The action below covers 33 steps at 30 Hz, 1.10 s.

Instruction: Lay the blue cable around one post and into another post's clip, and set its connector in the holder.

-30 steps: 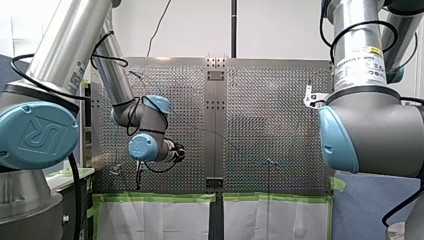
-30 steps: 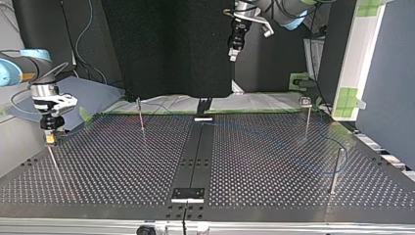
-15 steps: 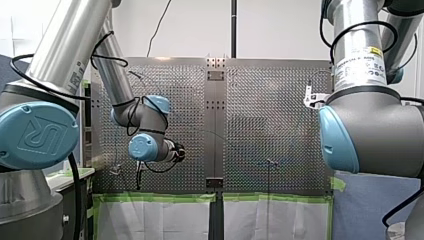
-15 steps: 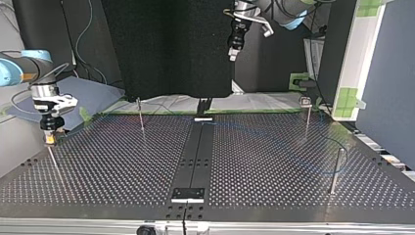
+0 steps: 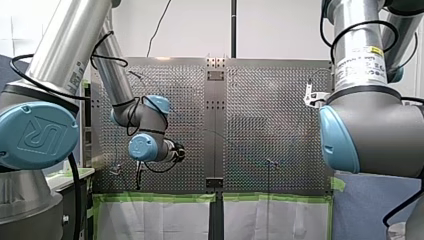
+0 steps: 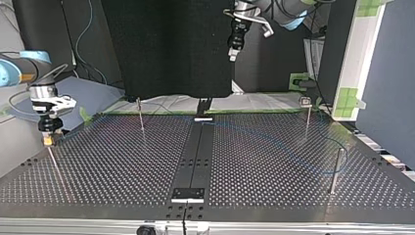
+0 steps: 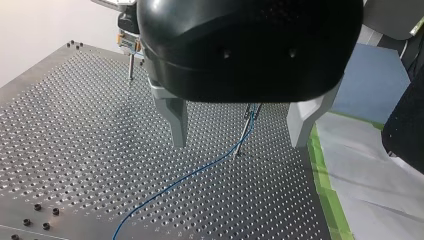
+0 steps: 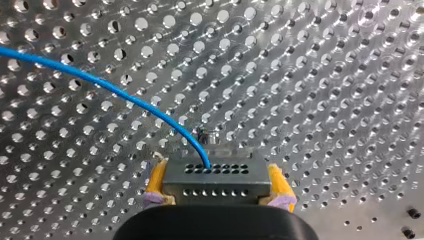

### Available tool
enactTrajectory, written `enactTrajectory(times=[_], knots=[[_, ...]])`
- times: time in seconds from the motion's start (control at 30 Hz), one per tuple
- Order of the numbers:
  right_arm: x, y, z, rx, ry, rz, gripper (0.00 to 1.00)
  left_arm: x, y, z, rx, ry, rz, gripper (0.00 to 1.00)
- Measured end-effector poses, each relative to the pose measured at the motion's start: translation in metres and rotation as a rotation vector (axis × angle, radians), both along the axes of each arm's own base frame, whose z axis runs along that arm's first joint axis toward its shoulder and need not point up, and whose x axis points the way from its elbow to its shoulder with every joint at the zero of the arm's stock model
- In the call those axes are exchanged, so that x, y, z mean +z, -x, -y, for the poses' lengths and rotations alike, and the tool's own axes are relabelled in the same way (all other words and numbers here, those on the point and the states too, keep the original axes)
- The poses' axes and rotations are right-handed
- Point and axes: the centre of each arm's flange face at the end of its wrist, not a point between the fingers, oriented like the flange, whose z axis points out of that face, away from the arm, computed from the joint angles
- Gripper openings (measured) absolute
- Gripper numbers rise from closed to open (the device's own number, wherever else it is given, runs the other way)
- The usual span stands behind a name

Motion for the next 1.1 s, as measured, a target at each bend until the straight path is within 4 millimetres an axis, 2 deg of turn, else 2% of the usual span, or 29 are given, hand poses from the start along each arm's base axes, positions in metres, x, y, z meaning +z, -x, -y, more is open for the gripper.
enactTrajectory(times=[0.97,1.0,1.03,1.1], knots=[[0.0016,0.0024,0.002,-0.026,0.006,0.002,0.0,0.0001,-0.0004,-0.0001,0.001,0.002,0.001,1.0],[0.0016,0.0026,0.0021,-0.028,0.006,0.002,0.08,0.0001,-0.0004,0.0,0.0,0.002,0.001,1.0],[0.0016,0.0028,0.0022,-0.031,0.006,0.002,0.08,0.0001,-0.0004,0.0,0.0,0.002,0.001,1.0],[0.0015,0.0034,0.0023,-0.036,0.007,0.001,0.28,0.0001,-0.0004,0.0,0.0,0.003,0.001,1.0]])
